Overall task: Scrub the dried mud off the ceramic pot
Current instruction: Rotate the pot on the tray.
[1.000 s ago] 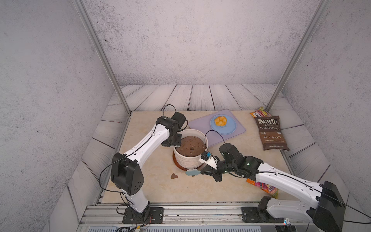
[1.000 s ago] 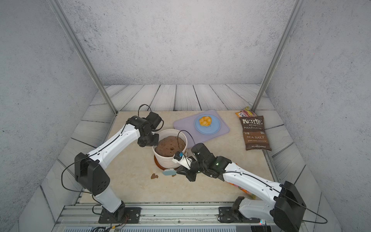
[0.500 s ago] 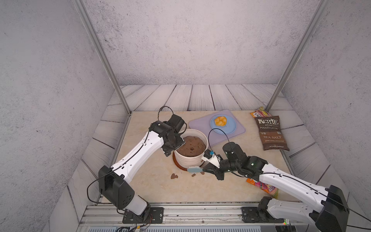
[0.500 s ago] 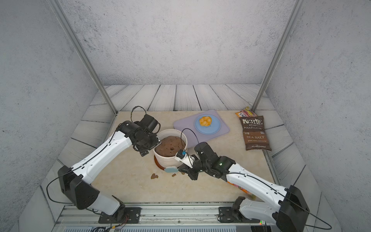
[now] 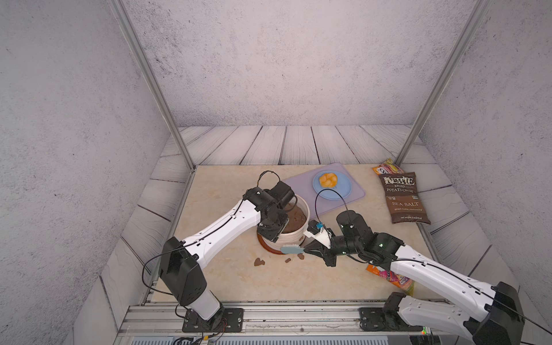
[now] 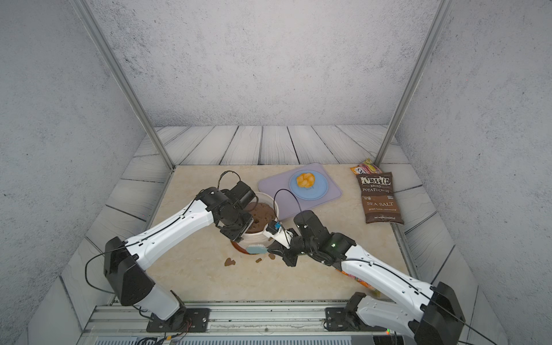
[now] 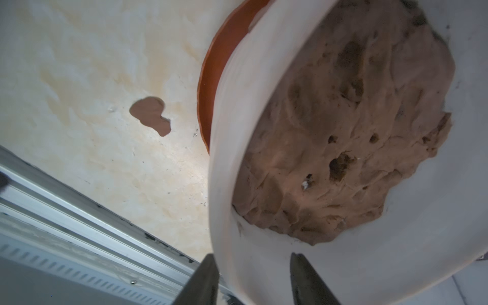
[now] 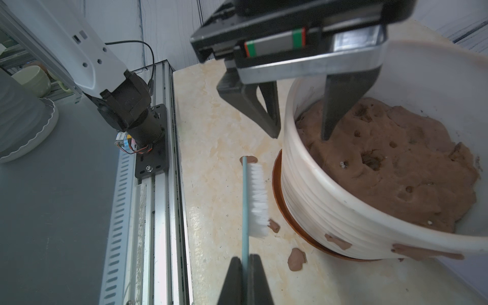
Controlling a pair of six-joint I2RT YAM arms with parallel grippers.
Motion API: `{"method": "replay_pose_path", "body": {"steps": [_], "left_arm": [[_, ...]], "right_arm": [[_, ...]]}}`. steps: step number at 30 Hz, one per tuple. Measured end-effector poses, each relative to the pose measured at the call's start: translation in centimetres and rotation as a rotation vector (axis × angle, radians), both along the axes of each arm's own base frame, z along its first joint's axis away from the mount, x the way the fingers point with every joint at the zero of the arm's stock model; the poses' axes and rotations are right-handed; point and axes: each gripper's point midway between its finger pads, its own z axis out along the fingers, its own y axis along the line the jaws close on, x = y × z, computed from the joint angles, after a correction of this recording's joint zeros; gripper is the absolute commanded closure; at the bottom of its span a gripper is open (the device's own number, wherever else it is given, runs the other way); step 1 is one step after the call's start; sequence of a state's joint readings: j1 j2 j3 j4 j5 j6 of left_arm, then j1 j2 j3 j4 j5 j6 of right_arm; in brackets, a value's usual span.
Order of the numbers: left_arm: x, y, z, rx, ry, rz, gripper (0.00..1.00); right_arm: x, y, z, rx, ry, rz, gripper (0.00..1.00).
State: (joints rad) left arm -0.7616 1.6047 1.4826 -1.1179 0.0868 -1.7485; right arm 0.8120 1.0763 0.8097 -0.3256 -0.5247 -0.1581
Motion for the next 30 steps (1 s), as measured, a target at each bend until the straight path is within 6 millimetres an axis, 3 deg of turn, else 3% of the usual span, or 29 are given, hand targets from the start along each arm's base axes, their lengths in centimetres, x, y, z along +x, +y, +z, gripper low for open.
{"method": "replay_pose_path", "body": {"steps": [7,14,30], "left_arm": [[-0.7,0.1,-0.8,0.019,0.052,0.039,0.75],[-0.6,0.4,-0.9,0.021,0.066,0.093,0.84],[0.4,3.4,-1.0,0.110,0.089,0.002,0.86]], "right_arm": [[-0.2,-0.5,-0.4,0.002,0.007,-0.009,1.00],[-0.3,-0.4,-0.6,0.022,0.021,-0.010,1.00],[0.8,0.4,-0.3,0.051,0.007,-0.035,1.00]]}}
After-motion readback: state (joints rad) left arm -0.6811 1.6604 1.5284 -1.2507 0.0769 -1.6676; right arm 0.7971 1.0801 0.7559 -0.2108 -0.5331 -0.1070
